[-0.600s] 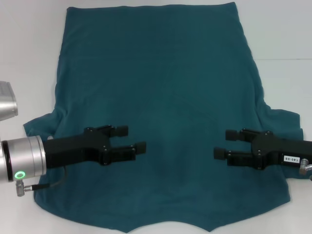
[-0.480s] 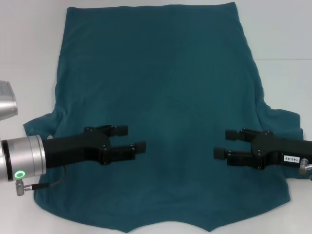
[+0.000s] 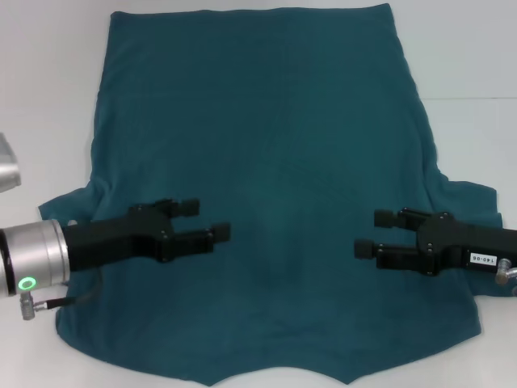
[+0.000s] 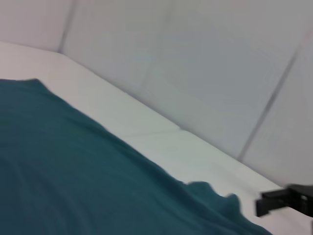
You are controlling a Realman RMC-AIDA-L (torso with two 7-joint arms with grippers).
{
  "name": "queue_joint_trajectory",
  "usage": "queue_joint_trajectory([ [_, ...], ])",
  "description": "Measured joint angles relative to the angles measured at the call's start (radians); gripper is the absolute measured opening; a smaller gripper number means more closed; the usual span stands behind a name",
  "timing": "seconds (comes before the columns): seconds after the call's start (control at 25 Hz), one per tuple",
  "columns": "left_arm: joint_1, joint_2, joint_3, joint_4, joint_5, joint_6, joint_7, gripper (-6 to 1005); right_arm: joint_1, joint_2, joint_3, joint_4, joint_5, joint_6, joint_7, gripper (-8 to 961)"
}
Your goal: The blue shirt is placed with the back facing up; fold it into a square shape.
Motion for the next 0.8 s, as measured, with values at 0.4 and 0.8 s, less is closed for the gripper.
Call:
queue_joint_trajectory([
  [0.4, 0.035, 0.0, -0.243, -0.035, -0.002, -0.087, -0.029, 864, 0.003, 0.001, 0.003, 0.0, 0.018, 0.003, 0.002, 913],
  [0.8, 0.102, -0.001, -0.333, -0.032, 0.007, -0.166, -0.039, 855, 0.016, 0.002, 0.0, 0.0, 0.019, 0.009, 0.025, 912],
])
